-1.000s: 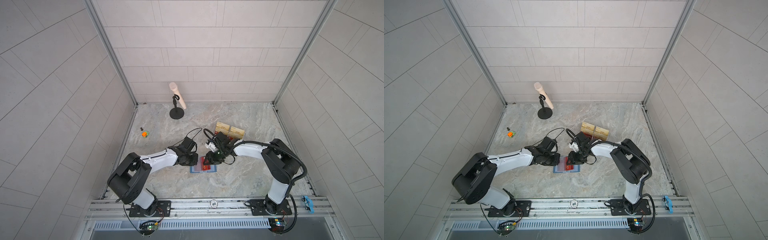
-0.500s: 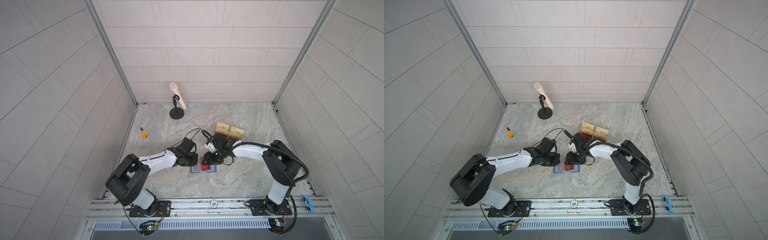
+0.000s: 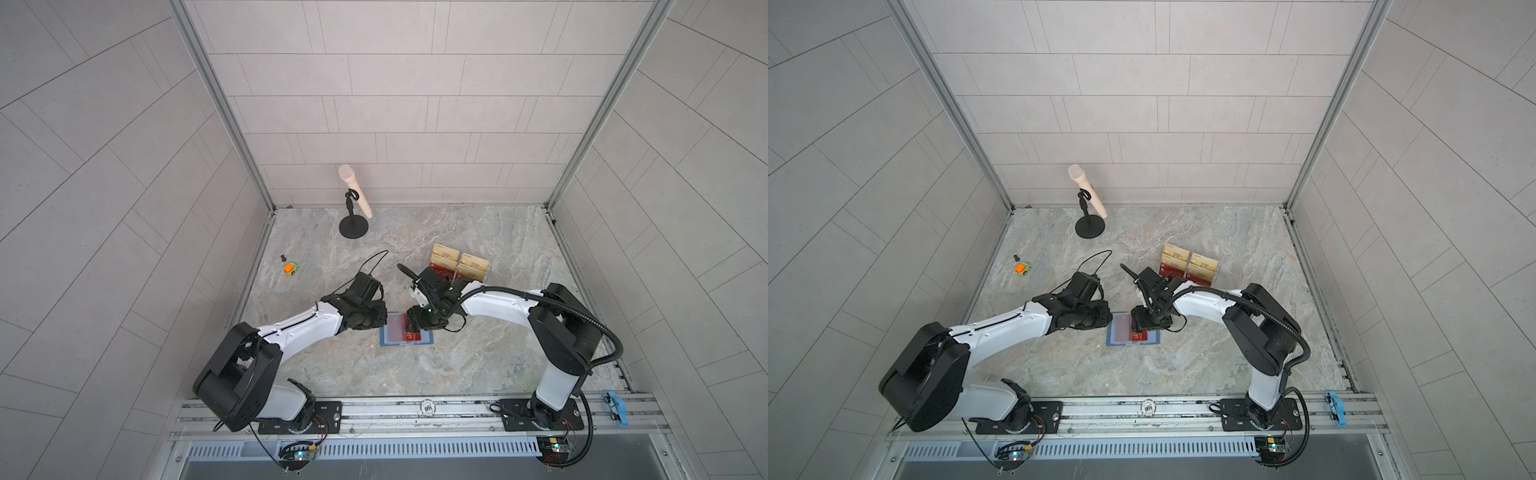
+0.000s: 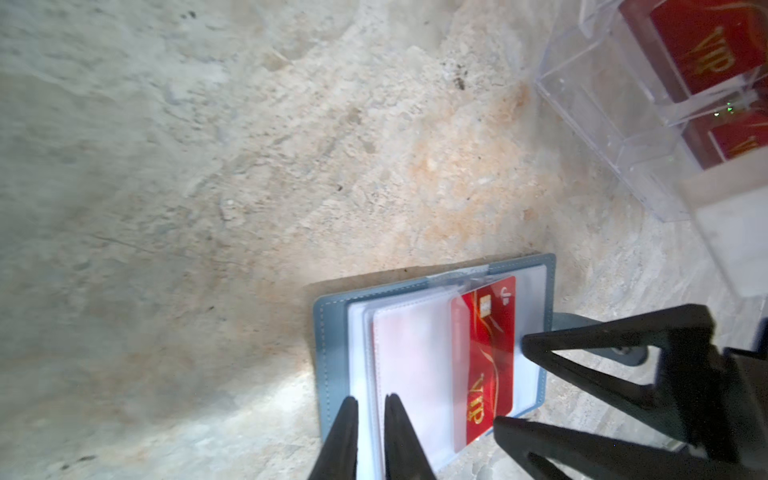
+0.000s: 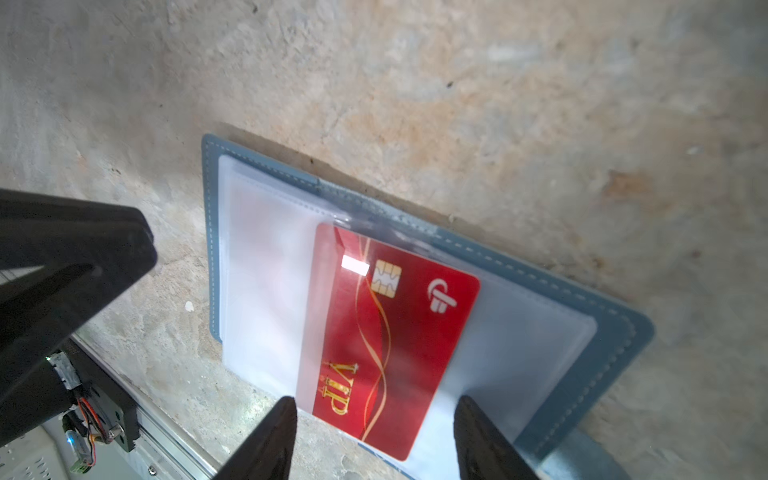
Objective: Put the credit cards into the card holder
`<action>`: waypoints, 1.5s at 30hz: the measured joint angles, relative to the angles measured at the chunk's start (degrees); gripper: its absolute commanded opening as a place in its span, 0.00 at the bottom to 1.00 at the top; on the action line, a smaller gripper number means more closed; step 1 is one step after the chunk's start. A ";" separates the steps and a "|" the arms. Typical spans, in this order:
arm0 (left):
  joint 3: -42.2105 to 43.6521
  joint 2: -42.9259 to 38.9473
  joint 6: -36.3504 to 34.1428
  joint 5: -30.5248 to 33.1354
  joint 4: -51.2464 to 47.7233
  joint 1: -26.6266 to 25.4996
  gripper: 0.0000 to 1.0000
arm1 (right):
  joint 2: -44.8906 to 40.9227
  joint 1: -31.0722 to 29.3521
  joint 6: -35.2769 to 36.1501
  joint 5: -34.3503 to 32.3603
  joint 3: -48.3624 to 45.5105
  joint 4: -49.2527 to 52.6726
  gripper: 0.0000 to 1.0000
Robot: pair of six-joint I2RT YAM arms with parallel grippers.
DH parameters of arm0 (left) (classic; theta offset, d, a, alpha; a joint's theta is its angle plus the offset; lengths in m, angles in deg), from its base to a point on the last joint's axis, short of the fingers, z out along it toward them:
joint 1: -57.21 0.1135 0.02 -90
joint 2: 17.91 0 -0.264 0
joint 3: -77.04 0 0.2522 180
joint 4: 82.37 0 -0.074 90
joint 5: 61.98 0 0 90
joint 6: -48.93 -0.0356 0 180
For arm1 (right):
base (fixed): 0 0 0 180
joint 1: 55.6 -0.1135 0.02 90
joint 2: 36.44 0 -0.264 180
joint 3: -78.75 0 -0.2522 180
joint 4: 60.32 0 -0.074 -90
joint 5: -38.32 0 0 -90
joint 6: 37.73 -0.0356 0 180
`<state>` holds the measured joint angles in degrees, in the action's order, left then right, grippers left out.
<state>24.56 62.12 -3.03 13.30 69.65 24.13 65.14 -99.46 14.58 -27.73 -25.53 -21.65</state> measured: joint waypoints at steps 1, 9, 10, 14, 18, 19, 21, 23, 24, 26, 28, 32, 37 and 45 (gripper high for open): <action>0.57 0.00 0.20 0.09 0.02 0.31 0.25 | 0.00 -0.04 -0.09 -0.07 0.07 0.20 0.64; 2.82 1.40 0.57 -1.01 0.83 1.16 0.23 | 0.00 -0.15 -1.81 0.72 0.07 -0.22 0.64; 3.04 1.40 0.59 -1.20 1.36 1.16 0.21 | 0.02 -0.15 -2.25 1.09 0.07 -0.57 0.64; 4.83 1.40 1.42 -2.12 3.56 1.18 0.18 | 0.76 -0.24 -3.61 2.62 0.13 -2.08 0.64; 5.73 1.38 1.92 -2.54 5.22 1.18 0.17 | 1.25 -0.57 -5.20 3.72 0.26 -4.07 0.64; 5.88 1.38 2.05 -2.69 5.62 1.18 0.16 | 1.25 -0.63 -5.79 3.96 0.22 -4.70 0.63; 6.14 1.40 2.21 -2.91 6.21 1.18 0.16 | 1.25 -0.76 -6.82 4.31 0.00 -6.08 0.64; 6.38 1.40 2.32 -3.08 6.73 1.18 0.16 | 1.25 -0.87 -8.13 4.59 -0.81 -8.09 0.63; 6.51 1.38 2.45 -3.10 7.04 1.18 0.15 | 1.25 -0.87 -8.87 4.79 -1.36 -9.03 0.63; 6.67 1.33 2.54 -3.13 7.32 1.18 0.14 | 1.25 -0.87 -10.40 5.44 -2.36 -11.02 0.63; 6.88 1.27 2.69 -3.08 7.61 1.20 0.14 | 1.25 -0.87 -12.33 6.19 -3.17 -13.35 0.63; 7.30 0.96 2.99 -2.99 8.09 1.20 0.12 | 1.25 -1.14 -15.02 6.88 -3.69 -15.58 0.63; 7.41 0.87 3.15 -2.82 8.11 1.20 0.12 | 1.14 -2.43 -15.61 6.64 -2.69 -15.41 0.63; 7.54 0.85 3.17 -2.80 8.26 1.20 0.12 | 1.05 -2.60 -17.05 6.62 -2.69 -15.72 0.63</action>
<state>32.10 62.97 0.14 10.50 77.91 25.33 66.19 -102.06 -2.47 -21.11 -28.22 -37.36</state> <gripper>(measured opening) 0.110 0.628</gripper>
